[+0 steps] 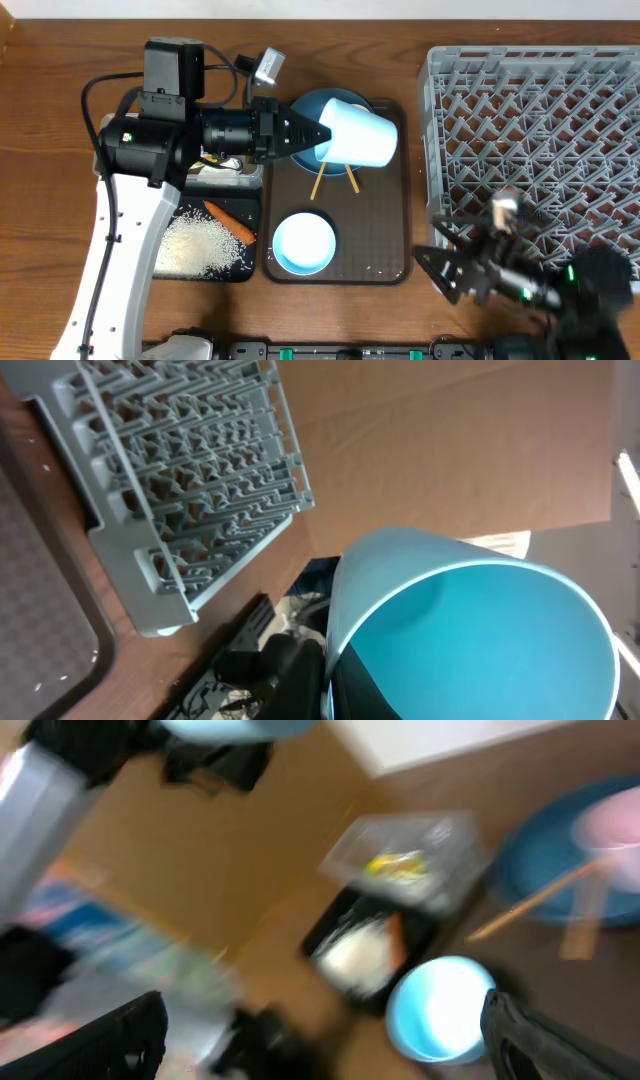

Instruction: Sort waste into correct bins and load items into the dishwasher rack

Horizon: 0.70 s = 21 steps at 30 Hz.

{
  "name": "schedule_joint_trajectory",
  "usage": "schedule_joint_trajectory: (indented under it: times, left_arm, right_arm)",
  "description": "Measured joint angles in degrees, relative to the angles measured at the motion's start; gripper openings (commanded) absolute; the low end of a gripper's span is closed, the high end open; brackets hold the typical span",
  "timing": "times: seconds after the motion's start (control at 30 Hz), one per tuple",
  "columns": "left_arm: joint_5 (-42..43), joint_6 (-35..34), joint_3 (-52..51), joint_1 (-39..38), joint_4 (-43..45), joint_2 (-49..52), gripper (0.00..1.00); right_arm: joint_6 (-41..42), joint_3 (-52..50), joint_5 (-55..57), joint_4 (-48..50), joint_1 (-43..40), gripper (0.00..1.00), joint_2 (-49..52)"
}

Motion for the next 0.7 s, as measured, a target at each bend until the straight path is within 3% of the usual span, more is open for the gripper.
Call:
schedule_joint_trajectory:
  times: [0.13, 0.27, 0.5, 0.7]
  left_arm:
    - [2.7, 1.2, 0.0, 0.0, -0.5, 0.0, 0.06]
    - [4.0, 3.5, 0.0, 0.0, -4.3, 0.0, 0.06]
    - [4.8, 8.5, 0.0, 0.0, -8.9, 0.0, 0.06]
    - [4.9, 10.5, 0.0, 0.0, -9.1, 0.0, 0.06]
  right_arm:
    - [0.3, 1.6, -16.0, 14.4, 0.0, 0.99, 14.6]
    - [1.5, 1.8, -23.4, 19.6, 0.0, 0.99, 23.9]
    - [2.8, 1.8, -27.5, 28.2, 0.0, 0.99, 31.2]
    - [10.4, 1.8, -28.7, 42.8, 0.0, 0.99, 32.0]
